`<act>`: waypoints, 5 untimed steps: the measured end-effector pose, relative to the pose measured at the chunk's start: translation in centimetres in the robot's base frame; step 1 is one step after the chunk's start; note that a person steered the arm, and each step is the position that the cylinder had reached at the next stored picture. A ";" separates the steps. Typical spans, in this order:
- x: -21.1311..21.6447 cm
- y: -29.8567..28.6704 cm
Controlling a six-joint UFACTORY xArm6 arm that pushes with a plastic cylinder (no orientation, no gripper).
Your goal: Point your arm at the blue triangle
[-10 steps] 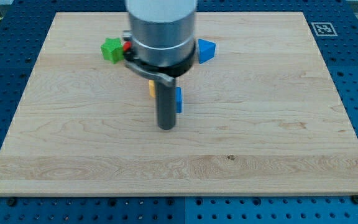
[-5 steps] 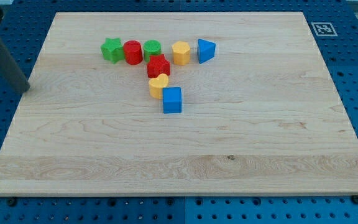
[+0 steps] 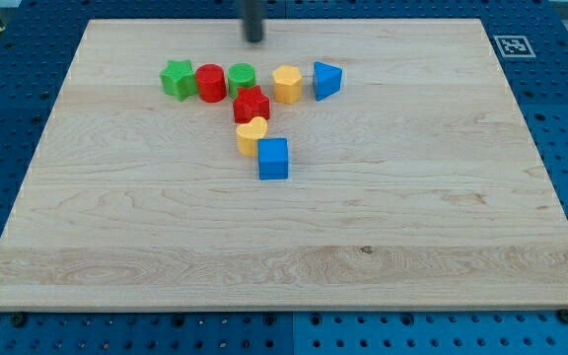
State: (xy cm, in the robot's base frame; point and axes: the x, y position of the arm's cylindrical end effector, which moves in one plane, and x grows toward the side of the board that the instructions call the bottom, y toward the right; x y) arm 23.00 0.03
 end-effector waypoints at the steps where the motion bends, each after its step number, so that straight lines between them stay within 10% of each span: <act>1: 1.9 7.7; 3: 11.7 13.1; 5: 8.1 13.6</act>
State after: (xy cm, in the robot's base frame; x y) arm 31.08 13.68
